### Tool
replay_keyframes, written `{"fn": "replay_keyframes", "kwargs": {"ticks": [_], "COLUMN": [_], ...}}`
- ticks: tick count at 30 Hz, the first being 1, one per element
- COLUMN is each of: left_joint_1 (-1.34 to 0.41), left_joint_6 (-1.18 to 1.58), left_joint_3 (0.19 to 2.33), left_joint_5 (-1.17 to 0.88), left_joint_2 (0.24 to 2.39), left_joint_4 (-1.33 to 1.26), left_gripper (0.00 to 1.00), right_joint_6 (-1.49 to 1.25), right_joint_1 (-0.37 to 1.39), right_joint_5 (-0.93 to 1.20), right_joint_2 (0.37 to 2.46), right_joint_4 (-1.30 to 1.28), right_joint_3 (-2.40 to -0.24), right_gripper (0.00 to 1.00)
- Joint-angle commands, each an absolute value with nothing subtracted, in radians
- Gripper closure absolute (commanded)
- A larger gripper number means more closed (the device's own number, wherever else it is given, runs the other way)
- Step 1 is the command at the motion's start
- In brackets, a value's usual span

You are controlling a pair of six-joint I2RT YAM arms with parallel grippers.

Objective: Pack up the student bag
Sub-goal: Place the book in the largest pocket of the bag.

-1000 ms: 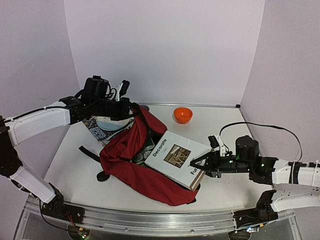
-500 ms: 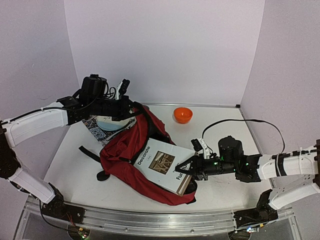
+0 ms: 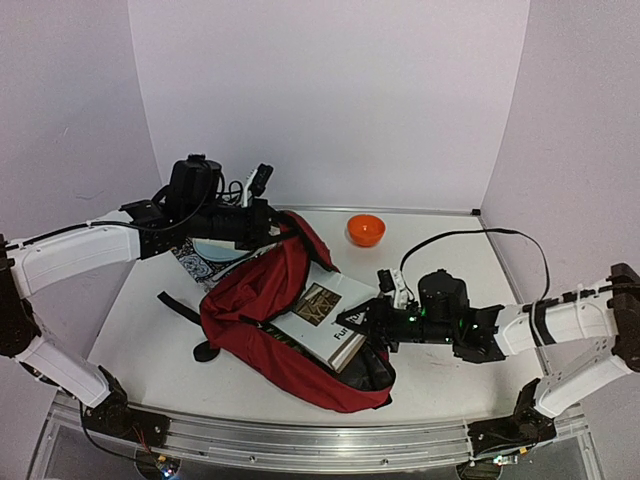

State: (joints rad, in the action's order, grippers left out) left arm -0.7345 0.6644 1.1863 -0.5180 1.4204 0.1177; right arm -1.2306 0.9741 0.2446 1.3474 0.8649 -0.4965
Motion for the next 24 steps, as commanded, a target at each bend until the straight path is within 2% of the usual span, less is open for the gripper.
{"fn": "replay_keyframes", "kwargs": {"ticks": [1,14,18,22,24], "left_joint_1": [-0.785,-0.843,-0.85,-0.85,-0.85], "left_joint_6": [0.678,0.679,0.676,0.665,0.656], "left_joint_3": [1.184,1.146,1.112,1.077,1.064], "left_joint_5": [-0.564,-0.624,-0.636,-0.64,-0.639], "left_joint_2": [1.371,1.351,1.333,1.316,1.307], "left_joint_4": [0.004,-0.026,-0.031,-0.034,-0.034], "left_gripper": [1.0,1.0,0.99,0.97,0.96], "right_joint_6": [-1.286,-1.357,-1.327,-1.271,-1.243], "right_joint_1": [0.98,1.052,1.072,1.086,1.089], "right_joint_5": [0.191,0.048,0.021,0.011,0.017], "right_joint_2": [1.461,1.734,1.761,1.726,1.701], "right_joint_4": [1.044,1.074,0.996,0.887,0.833], "right_joint_3": [-0.617,-0.822,-0.868,-0.878,-0.885], "right_gripper": [0.73,0.69,0.58,0.41,0.36]}}
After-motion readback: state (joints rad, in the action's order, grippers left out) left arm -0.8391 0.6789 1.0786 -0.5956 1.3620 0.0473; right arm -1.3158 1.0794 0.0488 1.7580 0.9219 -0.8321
